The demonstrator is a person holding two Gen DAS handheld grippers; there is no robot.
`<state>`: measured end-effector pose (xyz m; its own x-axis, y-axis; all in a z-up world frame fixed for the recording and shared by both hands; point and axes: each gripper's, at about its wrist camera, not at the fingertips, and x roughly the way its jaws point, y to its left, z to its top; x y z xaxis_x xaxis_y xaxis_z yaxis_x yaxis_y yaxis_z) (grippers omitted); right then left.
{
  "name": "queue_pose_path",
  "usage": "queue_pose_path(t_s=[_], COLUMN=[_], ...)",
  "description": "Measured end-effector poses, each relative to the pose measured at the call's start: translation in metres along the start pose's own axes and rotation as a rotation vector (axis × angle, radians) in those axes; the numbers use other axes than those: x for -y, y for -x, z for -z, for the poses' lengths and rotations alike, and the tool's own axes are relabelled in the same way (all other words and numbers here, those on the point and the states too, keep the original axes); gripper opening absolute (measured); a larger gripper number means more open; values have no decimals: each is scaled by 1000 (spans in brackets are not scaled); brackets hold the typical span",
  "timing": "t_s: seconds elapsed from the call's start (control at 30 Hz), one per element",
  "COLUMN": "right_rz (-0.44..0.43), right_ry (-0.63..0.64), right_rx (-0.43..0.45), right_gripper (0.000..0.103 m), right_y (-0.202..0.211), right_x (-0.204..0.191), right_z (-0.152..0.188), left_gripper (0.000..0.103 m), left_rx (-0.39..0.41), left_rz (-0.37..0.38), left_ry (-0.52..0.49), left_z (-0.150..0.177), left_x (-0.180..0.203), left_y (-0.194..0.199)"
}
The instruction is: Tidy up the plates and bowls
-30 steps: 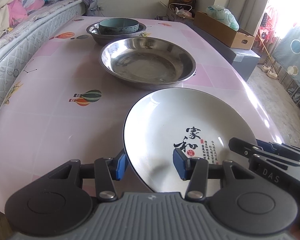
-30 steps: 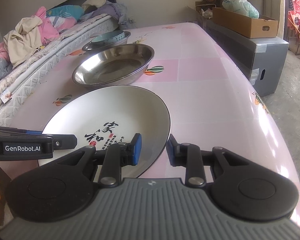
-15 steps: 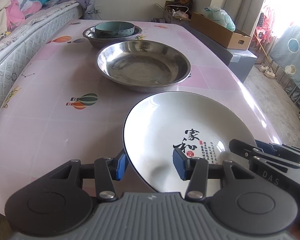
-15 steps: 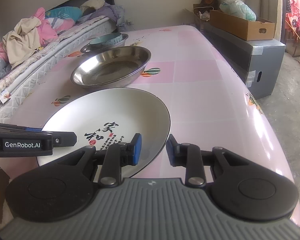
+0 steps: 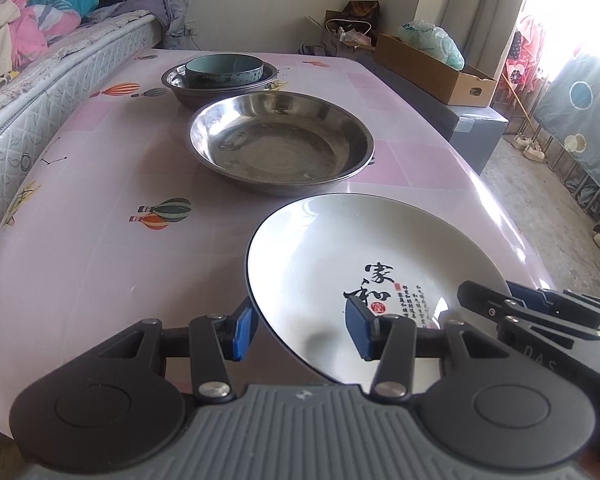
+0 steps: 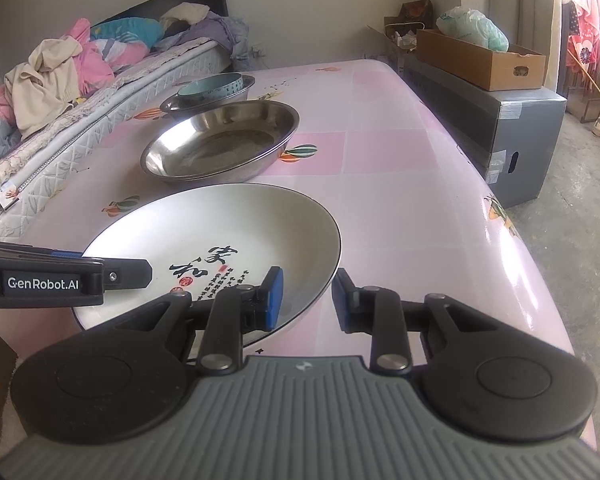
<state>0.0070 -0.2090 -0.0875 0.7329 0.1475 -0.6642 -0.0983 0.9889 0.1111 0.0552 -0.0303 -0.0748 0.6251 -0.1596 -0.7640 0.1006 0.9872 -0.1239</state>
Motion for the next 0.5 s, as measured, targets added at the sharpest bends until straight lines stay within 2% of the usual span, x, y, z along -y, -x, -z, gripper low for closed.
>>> queue_pose_path(t_s=[0.5], right_rz=[11], right_ry=[-2], right_rx=[20], right_gripper=[27], right_y=[7], right_x=[1], right_z=[-1], left_gripper=[48], left_rx=[13], left_rz=[15], left_ry=[4], left_z=[1], left_x=[0], left_y=[2])
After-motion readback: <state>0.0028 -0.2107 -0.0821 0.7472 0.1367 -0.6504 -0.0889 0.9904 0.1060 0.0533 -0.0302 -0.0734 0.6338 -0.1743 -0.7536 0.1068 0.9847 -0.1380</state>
